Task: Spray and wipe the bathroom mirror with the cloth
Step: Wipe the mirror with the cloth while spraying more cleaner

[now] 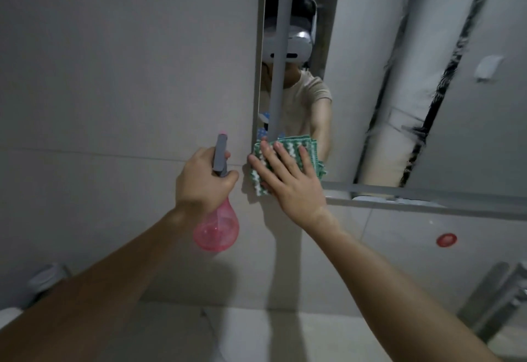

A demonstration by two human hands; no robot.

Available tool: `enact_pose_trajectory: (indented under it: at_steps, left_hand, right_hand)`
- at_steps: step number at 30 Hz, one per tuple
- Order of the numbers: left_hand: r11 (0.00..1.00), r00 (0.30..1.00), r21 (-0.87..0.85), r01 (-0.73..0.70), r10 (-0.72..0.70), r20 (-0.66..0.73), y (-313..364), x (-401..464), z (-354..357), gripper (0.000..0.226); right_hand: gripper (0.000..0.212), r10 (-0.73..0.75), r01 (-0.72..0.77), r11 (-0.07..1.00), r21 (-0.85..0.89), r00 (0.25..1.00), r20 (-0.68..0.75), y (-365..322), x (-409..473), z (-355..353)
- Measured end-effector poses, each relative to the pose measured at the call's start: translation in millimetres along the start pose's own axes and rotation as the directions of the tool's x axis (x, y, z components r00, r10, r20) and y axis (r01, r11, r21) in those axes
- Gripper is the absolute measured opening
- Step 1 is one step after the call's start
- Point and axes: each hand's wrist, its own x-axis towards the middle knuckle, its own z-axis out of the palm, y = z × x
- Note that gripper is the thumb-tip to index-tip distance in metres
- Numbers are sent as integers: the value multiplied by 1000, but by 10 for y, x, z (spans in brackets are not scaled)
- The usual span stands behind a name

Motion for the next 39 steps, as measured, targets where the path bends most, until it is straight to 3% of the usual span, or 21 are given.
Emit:
enact_pose_trajectory:
  at_steps: [4,8,12,15,22,31,39]
  left_hand:
    - [999,999,26,-42,43,-22,130,132,-94,31]
    - [995,994,40,-95,97,-53,274,300,-277,30]
    - [984,983,64,-165,170,-74,377,428,-444,29]
    - [975,973,91,-205,213,-86,440,549,-559,29]
    - [982,982,54,-178,181,-57,272,439,-474,28]
    - [983,984,66,-170,167,59,-254,68,-219,33]
    - [976,979,121,-180,166,121,-431,-63,-32,30]
  right_hand:
    - [62,-58,58,998,-15,998,-12,198,123,-60]
    - [55,20,-28,997,-78,995,-94,489,531,-171]
    - [59,69,-75,994,-84,995,-75,834,1048,-361]
    - [48,114,-122,989,-83,989,-94,1014,1384,-545]
    - [46,308,-315,949,-29,941,-139,649,1207,-416]
    - [54,157,-156,987,-32,987,30,-179,-1,15]
    - [49,27,-26,999,-23,999,28,-234,-213,40]
